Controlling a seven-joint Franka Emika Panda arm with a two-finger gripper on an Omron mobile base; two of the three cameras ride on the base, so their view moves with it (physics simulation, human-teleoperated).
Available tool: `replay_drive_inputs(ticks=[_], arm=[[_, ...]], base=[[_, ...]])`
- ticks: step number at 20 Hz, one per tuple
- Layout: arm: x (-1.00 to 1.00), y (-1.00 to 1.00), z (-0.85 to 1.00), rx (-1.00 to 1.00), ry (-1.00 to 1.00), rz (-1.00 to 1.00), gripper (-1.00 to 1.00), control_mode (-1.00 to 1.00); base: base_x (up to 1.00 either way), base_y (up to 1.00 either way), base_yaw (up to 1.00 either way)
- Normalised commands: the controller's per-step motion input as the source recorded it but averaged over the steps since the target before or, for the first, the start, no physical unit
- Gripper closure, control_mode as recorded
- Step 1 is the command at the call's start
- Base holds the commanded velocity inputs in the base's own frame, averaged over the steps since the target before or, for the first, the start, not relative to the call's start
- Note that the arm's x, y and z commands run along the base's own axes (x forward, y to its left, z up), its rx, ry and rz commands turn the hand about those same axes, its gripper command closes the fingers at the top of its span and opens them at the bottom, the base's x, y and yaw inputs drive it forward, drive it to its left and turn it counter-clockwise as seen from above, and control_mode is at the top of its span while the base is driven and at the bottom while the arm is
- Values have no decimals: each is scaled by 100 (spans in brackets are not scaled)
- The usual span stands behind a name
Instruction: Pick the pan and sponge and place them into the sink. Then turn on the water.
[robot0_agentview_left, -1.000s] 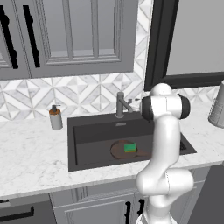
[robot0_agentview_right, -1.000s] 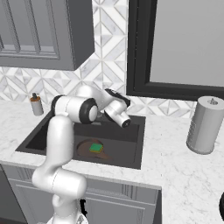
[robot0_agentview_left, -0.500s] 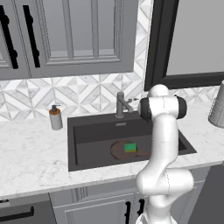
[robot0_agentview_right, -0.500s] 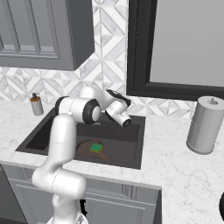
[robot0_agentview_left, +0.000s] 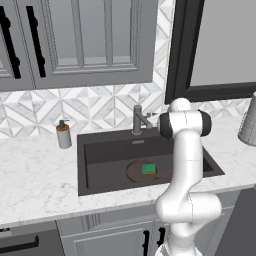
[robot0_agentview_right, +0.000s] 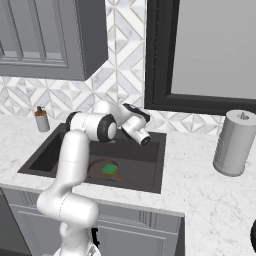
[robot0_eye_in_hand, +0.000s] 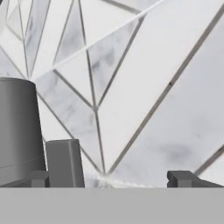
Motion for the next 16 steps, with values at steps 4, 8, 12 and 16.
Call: replay_drive_inputs(ticks=[4, 8, 12, 16], arm=[[17, 0, 0, 1, 0, 0, -100, -100], [20, 2, -1, 0, 0, 0, -100, -100], [8, 10, -1, 1, 0, 0, -100, -100], [0, 17, 0, 2, 0, -1, -100, -100]], base=[[0, 0, 0], [0, 0, 0], [0, 0, 0], [0, 0, 0]])
